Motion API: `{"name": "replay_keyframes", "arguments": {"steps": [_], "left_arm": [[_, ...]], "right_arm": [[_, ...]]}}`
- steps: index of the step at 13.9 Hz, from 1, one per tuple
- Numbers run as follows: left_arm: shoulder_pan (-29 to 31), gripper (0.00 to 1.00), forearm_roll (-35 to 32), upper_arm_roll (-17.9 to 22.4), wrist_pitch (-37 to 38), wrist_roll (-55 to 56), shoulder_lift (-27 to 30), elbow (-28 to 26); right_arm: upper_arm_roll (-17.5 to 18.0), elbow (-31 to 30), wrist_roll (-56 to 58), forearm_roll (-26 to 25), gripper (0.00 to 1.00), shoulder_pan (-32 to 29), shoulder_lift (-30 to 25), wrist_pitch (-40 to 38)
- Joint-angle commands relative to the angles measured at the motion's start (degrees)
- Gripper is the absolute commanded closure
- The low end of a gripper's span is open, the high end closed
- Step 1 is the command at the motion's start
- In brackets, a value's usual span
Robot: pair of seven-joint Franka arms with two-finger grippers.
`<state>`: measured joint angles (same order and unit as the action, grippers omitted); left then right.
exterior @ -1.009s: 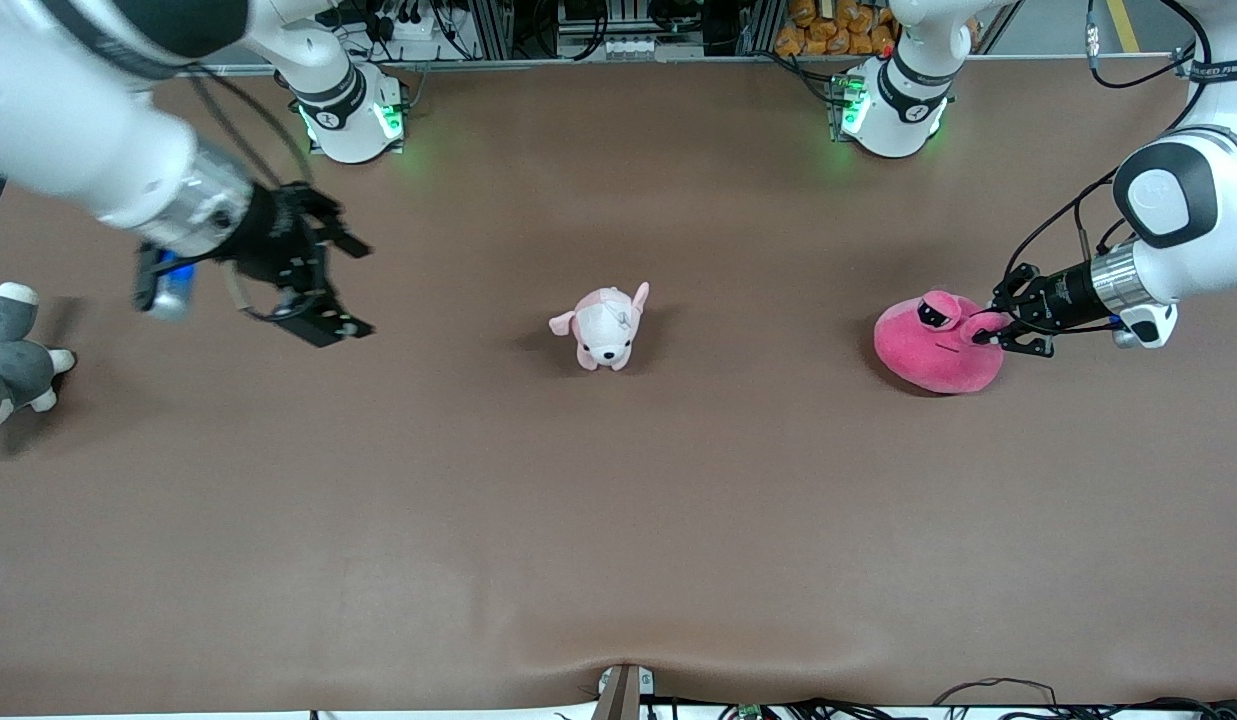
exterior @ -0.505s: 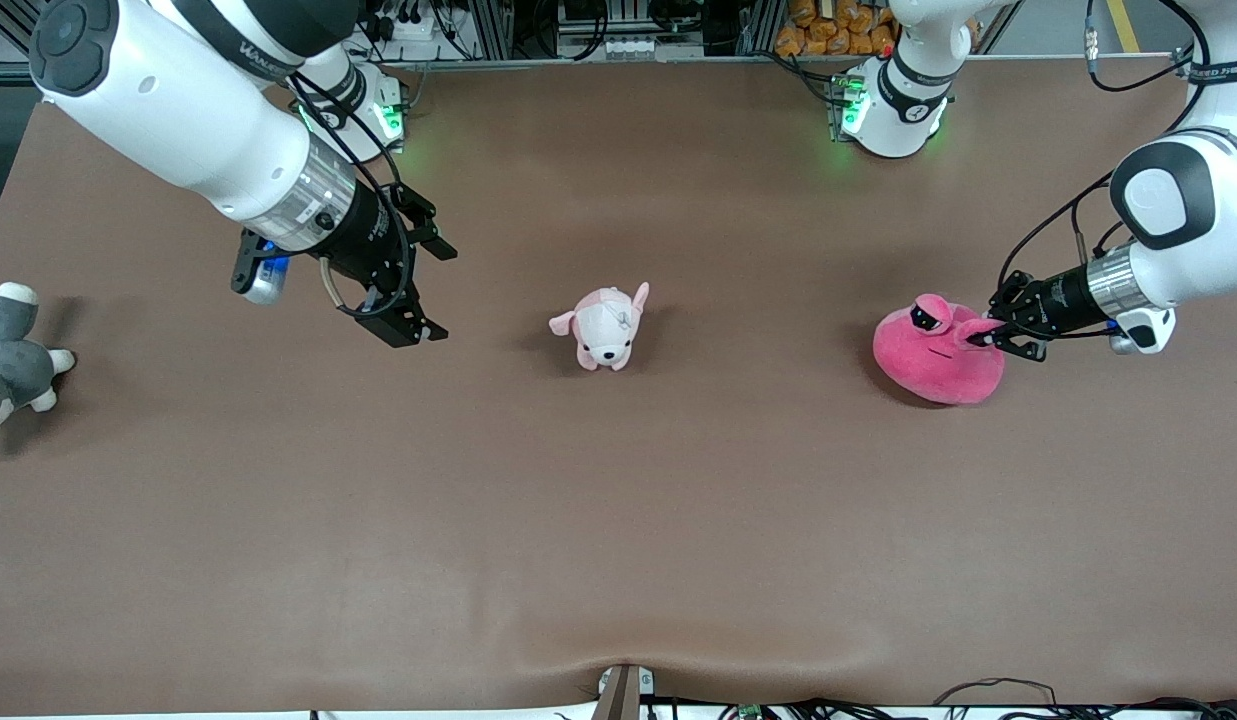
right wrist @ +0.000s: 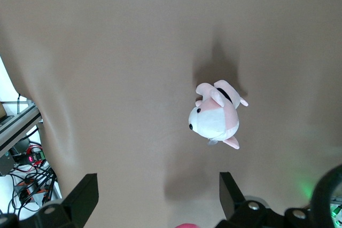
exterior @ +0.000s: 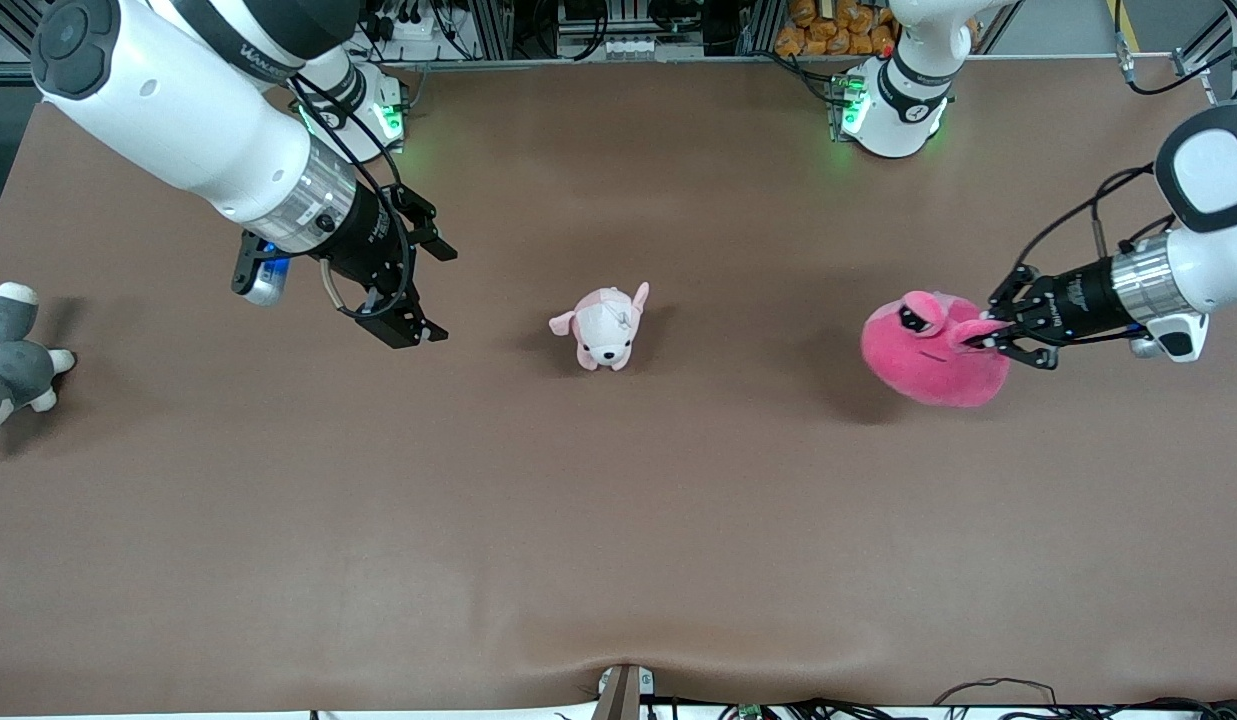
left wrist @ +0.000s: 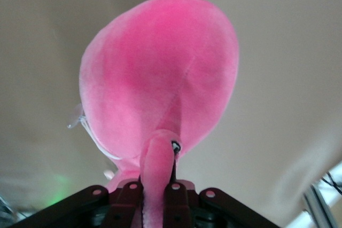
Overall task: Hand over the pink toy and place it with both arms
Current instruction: 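Lift and carry the pink toy with the left gripper toward the right gripper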
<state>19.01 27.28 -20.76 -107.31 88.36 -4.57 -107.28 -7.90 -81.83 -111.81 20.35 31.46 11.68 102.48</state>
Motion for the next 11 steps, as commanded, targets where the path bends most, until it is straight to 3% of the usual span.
{"name": "replay_keyframes", "arguments": {"steps": [1,3,7,11], "left_arm": [[-1.5,1.00,1.5,-5.6,1.8,11.8,-2.0,8.7],[-5.9,1.00,4.0,-8.2,0.5,19.5,-4.4,13.7],[-18.5,1.00,2.7,-8.0,-6.8,34.7,-8.0,19.6],[-27.5,1.00,0.9,-7.9,-13.5,45.4,-12.2,24.4]], "right_arm": [[-0.4,0.1,-0.8,1.0,0.00,0.5,0.0,-0.1],[-0.4,0.1,-0.8,1.0,0.00,1.1,0.3,0.0],[-0.4,0.1,-0.9,1.0,0.00,2.5,1.0,0.0],[-0.4,0.1,-1.1,1.0,0.00,3.0,1.2,0.0]]}}
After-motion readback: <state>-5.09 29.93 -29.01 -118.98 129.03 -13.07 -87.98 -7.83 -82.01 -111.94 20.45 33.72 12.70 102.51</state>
